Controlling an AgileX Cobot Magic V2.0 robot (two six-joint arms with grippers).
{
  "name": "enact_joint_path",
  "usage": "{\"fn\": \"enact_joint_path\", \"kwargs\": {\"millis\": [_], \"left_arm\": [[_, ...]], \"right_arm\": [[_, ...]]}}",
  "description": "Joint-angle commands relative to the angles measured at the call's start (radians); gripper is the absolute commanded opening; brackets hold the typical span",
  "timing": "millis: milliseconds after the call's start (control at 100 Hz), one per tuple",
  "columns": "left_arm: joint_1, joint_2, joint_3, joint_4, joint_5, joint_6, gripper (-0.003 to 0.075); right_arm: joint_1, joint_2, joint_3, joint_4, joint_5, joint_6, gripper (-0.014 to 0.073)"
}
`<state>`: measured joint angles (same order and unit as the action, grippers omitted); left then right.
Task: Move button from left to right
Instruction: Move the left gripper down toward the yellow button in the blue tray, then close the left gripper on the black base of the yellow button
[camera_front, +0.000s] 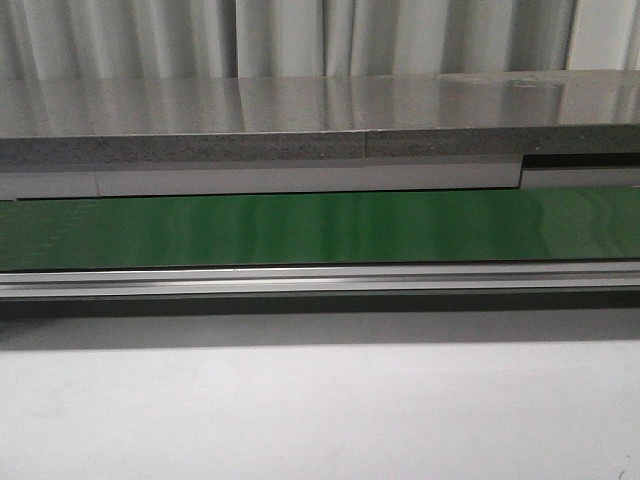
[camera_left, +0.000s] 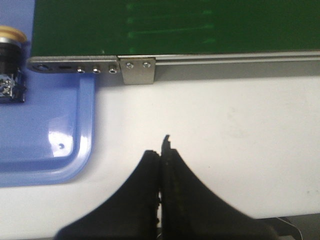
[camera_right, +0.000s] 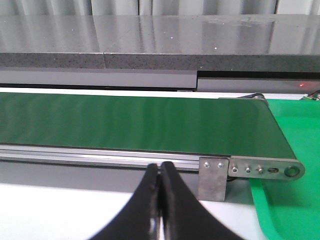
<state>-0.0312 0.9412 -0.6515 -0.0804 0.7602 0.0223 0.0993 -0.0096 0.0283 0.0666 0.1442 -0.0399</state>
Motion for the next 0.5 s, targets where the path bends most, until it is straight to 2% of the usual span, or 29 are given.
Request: {"fn": "enact_joint_path", "kwargs": {"millis": [0, 170, 240, 290, 360, 410, 490], "left_arm": [[-0.008, 0.017, -0.034, -0.019, -0.03, -0.01, -0.002], [-0.008, 0.021, -0.034, -0.019, -0.041, -0.01, -0.0014], [-0.008, 0.021, -0.034, -0.019, -0.05, -0.01, 0.0041], [-0.008, 0.021, -0.034, -0.019, -0.05, -0.01, 0.0118], [-0.008, 0.021, -0.034, -0.019, -0.05, -0.01, 0.0274], [-0.008, 0.021, -0.034, -0.019, -0.05, -0.01, 0.043], [-0.008, 0.021, -0.034, -0.019, -0.06, -0.01, 0.0622]], "right_arm": [[0.001, -0.02, -0.015, -0.007, -0.078, -0.002, -0.0067], [0.001, -0.02, -0.015, -0.007, -0.078, -0.002, -0.0067], [0.001, -0.02, -0.015, -0.007, -0.078, -0.002, -0.0067], [0.001, -0.02, -0.015, -0.007, -0.078, -0.002, -0.0067], [0.001, -0.02, -0.015, -0.007, -0.078, -0.002, -0.0067], [0.001, -0.02, -0.015, -0.007, -0.078, -0.002, -0.0067], [0.001, -0.02, -0.015, -0.007, -0.078, -0.002, -0.0067]]}}
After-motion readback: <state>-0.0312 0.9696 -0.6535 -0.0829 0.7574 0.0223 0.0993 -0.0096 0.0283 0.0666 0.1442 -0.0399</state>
